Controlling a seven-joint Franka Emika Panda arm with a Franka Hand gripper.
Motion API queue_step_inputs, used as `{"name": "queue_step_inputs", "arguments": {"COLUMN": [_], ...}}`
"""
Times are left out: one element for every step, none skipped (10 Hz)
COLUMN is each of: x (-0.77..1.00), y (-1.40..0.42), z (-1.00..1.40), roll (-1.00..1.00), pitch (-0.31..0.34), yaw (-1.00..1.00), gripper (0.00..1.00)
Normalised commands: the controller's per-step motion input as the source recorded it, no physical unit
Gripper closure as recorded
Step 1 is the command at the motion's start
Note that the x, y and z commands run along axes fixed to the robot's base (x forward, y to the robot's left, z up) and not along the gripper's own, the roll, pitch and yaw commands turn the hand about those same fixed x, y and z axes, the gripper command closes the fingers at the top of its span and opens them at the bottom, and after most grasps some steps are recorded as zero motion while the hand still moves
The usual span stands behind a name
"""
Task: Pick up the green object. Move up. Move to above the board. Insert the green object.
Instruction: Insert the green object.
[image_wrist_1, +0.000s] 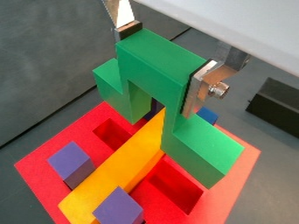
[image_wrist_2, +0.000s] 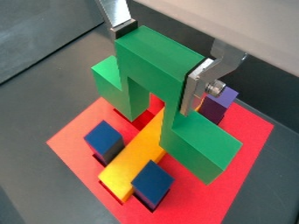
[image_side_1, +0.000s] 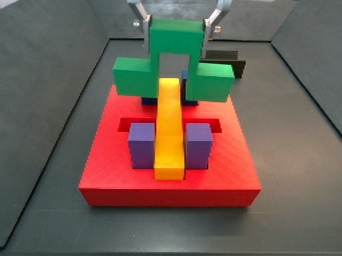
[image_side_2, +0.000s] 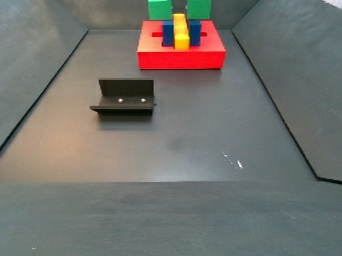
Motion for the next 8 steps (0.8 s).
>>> {"name": "queue_step_inputs", "arguments": {"x": [-0.15, -0.21, -0.13, -0.03, 0.00, 0.00, 0.02, 0.03], "y": [0.00, 0.00, -0.04, -0.07, -0.06, -0.06, -0.04, -0.02], "z": [-0.08, -0.05, -0.11, -0.24, -0.32, -0.29, -0.21, -0.14], "roll": [-0.29, -0.28, -0.22, -0.11, -0.06, -0.06, -0.07, -0.09], "pitch": [0.000, 0.000, 0.000, 0.000, 0.000, 0.000, 0.000, -0.017], "yaw": [0.02, 0.01, 0.03, 0.05, 0.11, 0.10, 0.11, 0.11], "gripper": [1.00, 1.00, 1.00, 1.00, 1.00, 1.00, 1.00, 1.00]}}
